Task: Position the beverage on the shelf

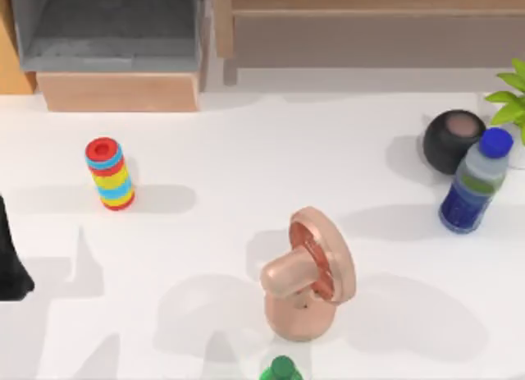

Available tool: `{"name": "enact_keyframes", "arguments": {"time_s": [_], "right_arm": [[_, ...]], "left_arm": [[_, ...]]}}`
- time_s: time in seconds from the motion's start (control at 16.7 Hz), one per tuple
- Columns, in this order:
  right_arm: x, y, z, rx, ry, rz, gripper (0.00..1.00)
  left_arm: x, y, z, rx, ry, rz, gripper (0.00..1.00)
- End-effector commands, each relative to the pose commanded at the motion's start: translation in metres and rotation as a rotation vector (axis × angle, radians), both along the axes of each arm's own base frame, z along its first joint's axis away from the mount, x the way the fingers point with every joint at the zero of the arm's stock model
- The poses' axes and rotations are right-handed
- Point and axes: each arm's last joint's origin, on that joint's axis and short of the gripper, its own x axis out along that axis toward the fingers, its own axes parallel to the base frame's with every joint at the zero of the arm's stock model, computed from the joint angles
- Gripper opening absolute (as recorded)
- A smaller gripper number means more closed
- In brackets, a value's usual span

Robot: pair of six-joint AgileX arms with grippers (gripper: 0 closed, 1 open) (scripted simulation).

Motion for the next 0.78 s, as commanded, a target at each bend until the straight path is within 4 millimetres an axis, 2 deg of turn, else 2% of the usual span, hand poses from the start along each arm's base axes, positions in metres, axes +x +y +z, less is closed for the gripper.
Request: {"name": "enact_keyframes", "arguments": {"time_s": [0.36,0.42,0.6,0.78], "right_arm": [[0.000,0.000,0.003,0.001,-0.001,0.000,0.00],[0.003,-0.001,0.008,-0.014,-0.018,-0.001,0.00],[0.017,-0.001,0.041,-0.087,-0.113,-0.015,0.00],[0.038,0.012,0.083,-0.137,-0.215,-0.031,0.00]], "left_arm": [[0.000,0.000,0.000,0.000,0.000,0.000,1.00],[0.000,0.000,0.000,0.000,0.000,0.000,1.00],[0.000,0.000,0.000,0.000,0.000,0.000,1.00],[0.000,0.000,0.000,0.000,0.000,0.000,1.00]]}}
